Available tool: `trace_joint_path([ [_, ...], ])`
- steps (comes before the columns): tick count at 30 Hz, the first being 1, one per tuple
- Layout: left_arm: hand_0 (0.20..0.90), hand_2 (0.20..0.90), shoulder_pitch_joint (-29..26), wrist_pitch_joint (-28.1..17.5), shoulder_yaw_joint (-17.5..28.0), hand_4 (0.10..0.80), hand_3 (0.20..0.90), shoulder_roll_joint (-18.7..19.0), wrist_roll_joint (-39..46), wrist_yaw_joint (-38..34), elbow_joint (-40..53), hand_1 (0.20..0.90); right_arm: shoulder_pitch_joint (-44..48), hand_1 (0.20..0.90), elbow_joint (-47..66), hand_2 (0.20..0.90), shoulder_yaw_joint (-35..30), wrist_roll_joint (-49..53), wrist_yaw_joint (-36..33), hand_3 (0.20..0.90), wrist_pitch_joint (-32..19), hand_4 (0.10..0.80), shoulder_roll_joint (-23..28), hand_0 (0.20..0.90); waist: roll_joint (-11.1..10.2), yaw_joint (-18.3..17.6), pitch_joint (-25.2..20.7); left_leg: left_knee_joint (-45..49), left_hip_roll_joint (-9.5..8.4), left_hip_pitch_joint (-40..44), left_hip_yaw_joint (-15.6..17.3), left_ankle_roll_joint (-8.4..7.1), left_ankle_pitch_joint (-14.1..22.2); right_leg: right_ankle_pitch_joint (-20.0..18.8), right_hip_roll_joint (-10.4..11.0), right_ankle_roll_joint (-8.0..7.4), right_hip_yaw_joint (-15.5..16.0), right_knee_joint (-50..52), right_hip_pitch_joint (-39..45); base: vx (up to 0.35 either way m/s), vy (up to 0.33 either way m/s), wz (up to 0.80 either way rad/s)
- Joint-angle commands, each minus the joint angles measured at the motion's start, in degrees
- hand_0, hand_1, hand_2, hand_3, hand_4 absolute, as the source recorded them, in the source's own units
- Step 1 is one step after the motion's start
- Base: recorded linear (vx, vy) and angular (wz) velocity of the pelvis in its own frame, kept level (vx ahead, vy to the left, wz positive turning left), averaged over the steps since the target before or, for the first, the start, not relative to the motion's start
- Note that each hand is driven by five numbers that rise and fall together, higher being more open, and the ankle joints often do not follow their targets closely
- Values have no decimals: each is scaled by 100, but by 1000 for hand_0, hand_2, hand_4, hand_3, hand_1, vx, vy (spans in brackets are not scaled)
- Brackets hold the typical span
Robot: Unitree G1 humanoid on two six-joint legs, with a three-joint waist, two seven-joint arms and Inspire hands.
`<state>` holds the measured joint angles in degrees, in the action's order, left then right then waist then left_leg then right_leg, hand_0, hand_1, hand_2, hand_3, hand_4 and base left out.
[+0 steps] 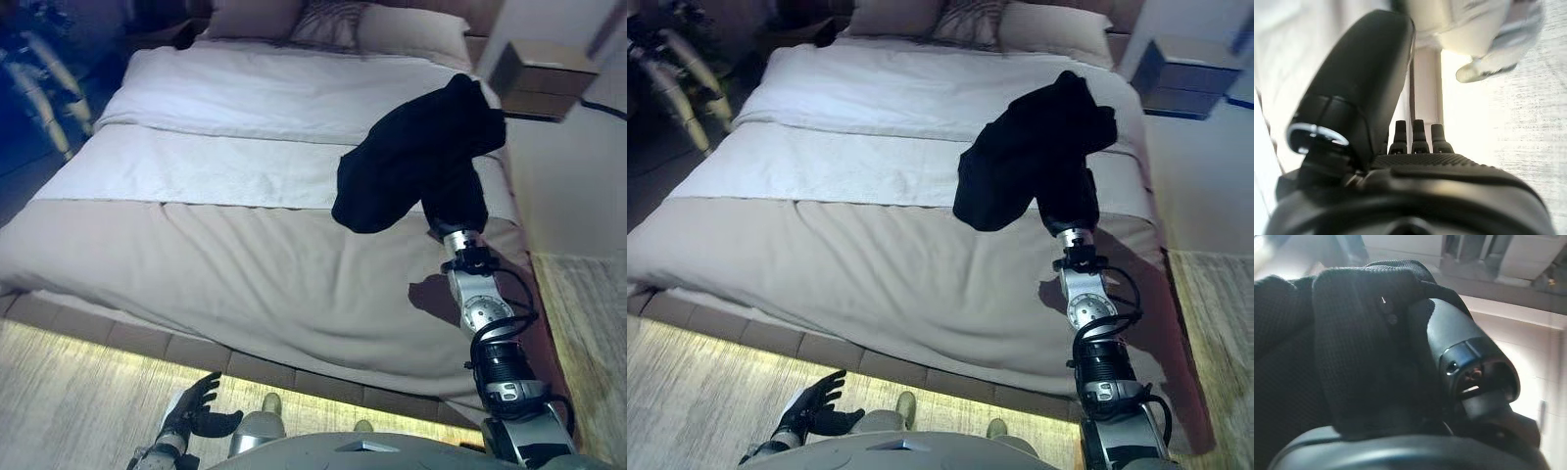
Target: Pick up the clothes from the bed and place them into the basket
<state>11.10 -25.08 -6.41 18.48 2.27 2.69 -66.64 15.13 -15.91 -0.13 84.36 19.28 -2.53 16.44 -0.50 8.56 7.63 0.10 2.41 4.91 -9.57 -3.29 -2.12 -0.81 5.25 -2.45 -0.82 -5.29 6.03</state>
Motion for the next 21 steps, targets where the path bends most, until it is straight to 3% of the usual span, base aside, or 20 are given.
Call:
trace_joint_path([
  [1, 900, 900, -22, -548, 121, 800, 900, 488, -56, 114, -23, 900, 202, 300, 610, 300, -568, 258, 567, 200, -522, 100, 33, 300, 113, -40, -427, 245, -156, -233, 146, 106, 456, -30, 289, -348, 416, 391, -99, -55, 202, -89],
  [3, 900, 900, -10, -572, 106, 800, 900, 557, -72, 156, 80, 900, 107, 300, 620, 300, -669, 243, 564, 200, -587, 100, -17, 300, 158, -79, -397, 114, -168, -135, 192, 153, 467, -65, 399, -446, 418, 466, -141, -40, 200, -36],
  [4, 900, 900, 15, -574, 76, 800, 900, 647, -126, 128, 162, 900, -51, 300, 680, 300, -826, 267, 508, 200, -698, 100, -83, 300, 213, -155, -371, -40, -201, -28, 239, 229, 503, -110, 531, -579, 370, 506, -184, -41, 188, -49],
  [8, 900, 900, -535, 177, -701, 800, 900, 238, -196, -859, 325, 900, -241, 300, 858, 300, -617, 44, 332, 200, -1221, 100, -546, 300, 9, -321, -203, -275, -406, 65, 305, 376, 545, -874, 966, -833, 328, 679, -606, -59, 37, -40],
  [12, 900, 900, -777, 782, -843, 800, 900, -64, -334, -1384, 514, 900, -350, 300, 957, 300, -557, 134, 28, 200, -1316, 100, -616, 300, -74, -368, -112, -510, -516, 293, 849, 351, 603, -1444, 1177, -1007, 1274, 1035, -1083, -163, 106, -59],
  [15, 900, 900, -906, 864, -906, 800, 900, 83, -417, -1188, 625, 900, -369, 300, 678, 300, -593, 298, 95, 200, -1458, 100, -521, 300, 12, -340, -136, -510, -490, 193, 1178, 434, 563, -1241, 1129, -946, 1611, 1420, -1135, -209, 67, -110],
  [17, 900, 900, -1016, 891, -1003, 800, 900, 113, -301, -1240, 533, 900, -313, 300, 449, 300, -646, 412, 163, 200, -1412, 100, -476, 300, 86, -246, -181, -510, -467, 51, 1379, 502, 479, -912, 1055, -798, 1930, 1822, -1014, -216, 63, -39],
  [21, 900, 900, -1109, 971, -1097, 800, 900, 90, -265, -1074, 376, 900, -242, 300, 204, 300, -601, 254, 38, 200, -1346, 100, -526, 300, 146, 6, -279, -510, -382, -138, 1819, 568, 394, -635, 1170, -665, 2520, 2256, -634, -194, -4, -91],
])
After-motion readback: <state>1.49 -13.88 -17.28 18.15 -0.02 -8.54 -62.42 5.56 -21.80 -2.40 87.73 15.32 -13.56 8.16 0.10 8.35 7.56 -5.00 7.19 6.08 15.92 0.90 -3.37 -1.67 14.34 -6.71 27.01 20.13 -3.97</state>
